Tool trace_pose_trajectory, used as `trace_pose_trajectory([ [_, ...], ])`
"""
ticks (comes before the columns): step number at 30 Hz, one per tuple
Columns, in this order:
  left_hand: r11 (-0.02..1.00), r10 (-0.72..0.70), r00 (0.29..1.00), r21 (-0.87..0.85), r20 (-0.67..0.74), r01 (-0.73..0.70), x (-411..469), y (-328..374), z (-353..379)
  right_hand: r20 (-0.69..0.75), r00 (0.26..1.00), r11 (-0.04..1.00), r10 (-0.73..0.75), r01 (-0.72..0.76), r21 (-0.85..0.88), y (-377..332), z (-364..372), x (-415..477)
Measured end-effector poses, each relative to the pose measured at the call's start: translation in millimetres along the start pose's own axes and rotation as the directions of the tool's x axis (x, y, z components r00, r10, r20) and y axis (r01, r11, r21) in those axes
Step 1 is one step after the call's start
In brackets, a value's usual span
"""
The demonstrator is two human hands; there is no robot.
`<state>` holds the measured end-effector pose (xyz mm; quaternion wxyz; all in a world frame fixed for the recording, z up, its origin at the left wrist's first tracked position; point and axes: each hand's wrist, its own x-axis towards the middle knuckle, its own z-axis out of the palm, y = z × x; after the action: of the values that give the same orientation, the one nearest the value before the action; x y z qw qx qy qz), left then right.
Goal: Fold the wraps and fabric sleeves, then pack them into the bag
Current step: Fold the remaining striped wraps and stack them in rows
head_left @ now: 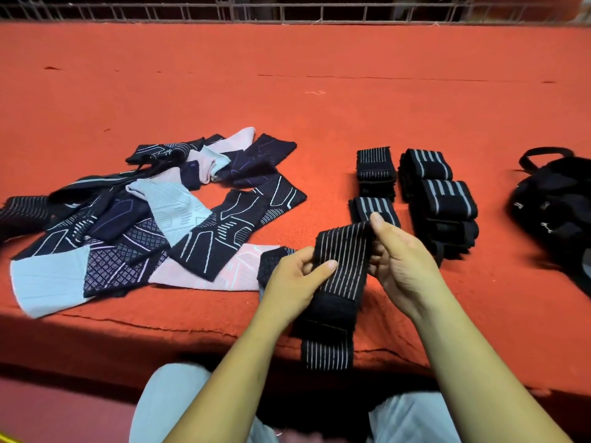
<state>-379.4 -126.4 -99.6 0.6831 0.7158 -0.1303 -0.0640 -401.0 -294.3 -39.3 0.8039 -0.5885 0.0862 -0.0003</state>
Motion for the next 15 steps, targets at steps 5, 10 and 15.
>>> trace_pose_trajectory([
  [5,0.998,-0.056,0.996,0.031,0.065,0.054,1,-4,-12,-0.047,0.999,0.995,0.019,-0.015,0.098,-9,-6,5],
  [10,0.996,-0.042,0.999,0.084,-0.017,0.043,2,-7,-16,-0.059,0.998,0.992,0.025,-0.017,0.126,-12,-12,11],
  [15,0.994,-0.056,0.997,-0.099,-0.057,0.051,5,-5,-12,0.134,0.991,0.984,-0.002,-0.022,0.177,-19,-11,9],
])
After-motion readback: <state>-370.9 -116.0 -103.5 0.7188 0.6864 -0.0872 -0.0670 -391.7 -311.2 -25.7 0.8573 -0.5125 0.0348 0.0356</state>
